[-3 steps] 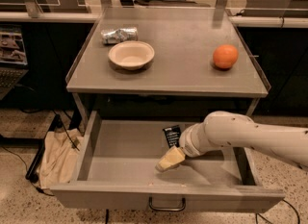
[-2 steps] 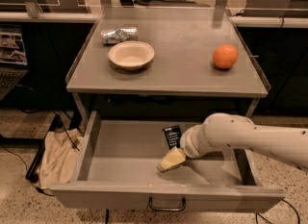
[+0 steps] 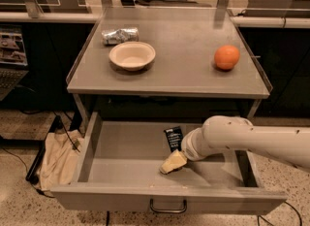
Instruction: Pick rxbar blueberry from top drawer and place on counter
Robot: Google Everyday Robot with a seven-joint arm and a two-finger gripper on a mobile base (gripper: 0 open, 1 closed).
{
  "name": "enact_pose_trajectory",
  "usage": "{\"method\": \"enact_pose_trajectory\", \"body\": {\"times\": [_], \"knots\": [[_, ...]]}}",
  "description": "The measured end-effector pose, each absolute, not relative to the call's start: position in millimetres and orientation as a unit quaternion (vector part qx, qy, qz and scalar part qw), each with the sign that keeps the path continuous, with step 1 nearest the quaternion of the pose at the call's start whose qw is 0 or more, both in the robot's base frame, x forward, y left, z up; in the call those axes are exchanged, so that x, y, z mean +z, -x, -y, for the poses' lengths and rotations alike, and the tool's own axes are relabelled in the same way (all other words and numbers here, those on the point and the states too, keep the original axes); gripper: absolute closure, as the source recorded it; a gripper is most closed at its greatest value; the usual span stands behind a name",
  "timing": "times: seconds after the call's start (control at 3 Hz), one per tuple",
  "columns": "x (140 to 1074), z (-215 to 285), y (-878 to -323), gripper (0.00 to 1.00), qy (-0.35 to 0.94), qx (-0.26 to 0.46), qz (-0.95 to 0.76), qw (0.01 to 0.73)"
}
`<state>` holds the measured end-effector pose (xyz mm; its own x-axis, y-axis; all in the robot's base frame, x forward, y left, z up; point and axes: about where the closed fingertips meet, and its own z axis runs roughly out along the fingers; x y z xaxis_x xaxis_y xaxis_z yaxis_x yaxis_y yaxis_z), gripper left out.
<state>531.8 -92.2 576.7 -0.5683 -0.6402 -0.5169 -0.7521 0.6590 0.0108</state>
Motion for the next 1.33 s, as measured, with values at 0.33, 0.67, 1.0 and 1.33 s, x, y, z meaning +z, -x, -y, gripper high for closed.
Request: {"method": "enact_pose_trajectory", "body": {"times": [0.33,0.67,1.0,1.33], "knots": [[576.1,92.3,-531.7,0.0,0.396,0.115,-0.878,0.241],[576.1,92.2,-531.7,0.19,0.396,0.115,-0.878,0.241],[576.1,92.2,-531.7,0.5,0.396,0.115,-0.878,0.241],[576.1,92.2,-531.7,0.73,0.396,0.115,-0.878,0.241]]}}
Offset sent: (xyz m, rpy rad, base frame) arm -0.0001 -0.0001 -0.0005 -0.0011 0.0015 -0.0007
